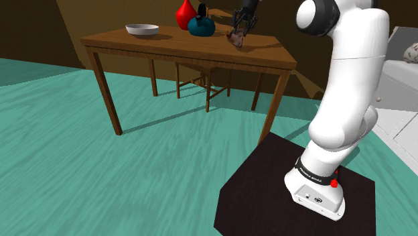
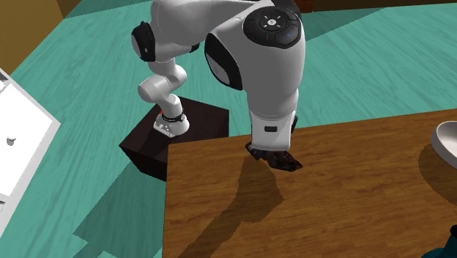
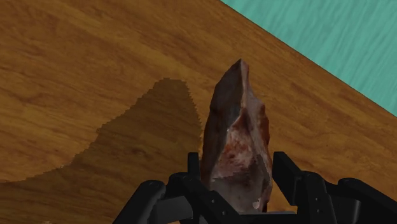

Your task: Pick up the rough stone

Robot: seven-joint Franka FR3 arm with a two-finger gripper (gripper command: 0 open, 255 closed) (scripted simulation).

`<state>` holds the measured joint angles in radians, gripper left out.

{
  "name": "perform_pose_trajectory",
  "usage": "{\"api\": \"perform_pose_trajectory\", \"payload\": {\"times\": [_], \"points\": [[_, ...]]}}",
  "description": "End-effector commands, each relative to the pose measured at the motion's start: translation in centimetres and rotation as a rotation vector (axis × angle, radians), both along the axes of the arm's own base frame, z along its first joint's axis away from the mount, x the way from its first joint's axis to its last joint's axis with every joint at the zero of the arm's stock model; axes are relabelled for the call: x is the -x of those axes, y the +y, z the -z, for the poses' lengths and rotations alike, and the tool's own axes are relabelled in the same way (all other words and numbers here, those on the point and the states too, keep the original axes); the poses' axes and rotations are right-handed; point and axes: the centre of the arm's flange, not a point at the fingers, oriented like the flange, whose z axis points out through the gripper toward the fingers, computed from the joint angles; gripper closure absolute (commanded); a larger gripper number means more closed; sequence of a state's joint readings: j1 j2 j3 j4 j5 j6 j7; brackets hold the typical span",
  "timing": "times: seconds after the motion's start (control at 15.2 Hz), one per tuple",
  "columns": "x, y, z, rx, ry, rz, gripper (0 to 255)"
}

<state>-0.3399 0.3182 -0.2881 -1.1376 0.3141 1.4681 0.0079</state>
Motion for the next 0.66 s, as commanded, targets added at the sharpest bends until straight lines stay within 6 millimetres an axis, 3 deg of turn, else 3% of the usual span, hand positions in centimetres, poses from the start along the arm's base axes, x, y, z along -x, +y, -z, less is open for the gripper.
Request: {"api": "perform_pose_trajectory", "payload": {"times": [0.0,0.46,0.59], "points": [[-0.1,0.0,-1.1,0.0,0.0,0.0,255],[-0.1,0.0,-4.8,0.0,0.0,0.0,255],[-0.1,0.0,-4.9,0.0,0.0,0.0,255]]}}
